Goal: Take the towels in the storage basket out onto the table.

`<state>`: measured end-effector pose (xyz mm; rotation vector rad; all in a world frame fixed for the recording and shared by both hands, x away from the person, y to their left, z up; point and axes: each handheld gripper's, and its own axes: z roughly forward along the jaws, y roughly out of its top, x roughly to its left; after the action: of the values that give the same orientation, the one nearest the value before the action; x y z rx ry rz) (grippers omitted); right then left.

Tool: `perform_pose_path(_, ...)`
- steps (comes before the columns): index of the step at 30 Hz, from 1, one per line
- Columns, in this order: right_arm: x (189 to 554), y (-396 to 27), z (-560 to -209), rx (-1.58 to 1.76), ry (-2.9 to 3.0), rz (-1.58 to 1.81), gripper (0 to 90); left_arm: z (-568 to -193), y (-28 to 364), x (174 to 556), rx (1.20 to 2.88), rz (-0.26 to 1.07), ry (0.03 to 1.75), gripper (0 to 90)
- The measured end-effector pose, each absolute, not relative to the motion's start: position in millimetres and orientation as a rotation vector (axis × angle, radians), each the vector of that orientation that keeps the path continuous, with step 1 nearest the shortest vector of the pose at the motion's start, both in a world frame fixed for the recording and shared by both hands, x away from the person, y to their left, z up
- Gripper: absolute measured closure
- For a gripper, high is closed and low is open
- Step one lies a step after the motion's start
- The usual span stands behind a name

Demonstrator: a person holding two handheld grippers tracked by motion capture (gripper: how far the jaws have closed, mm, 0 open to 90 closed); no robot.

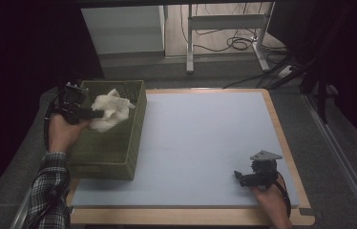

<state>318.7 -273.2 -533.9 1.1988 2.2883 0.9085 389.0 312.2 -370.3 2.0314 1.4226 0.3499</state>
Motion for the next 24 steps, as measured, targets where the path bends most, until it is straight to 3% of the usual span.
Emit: perform_pose_path(24,319,-273,-534,1.198,2.288,0.909,0.0,-334,220,389,2.058,0.305,1.14,71.1)
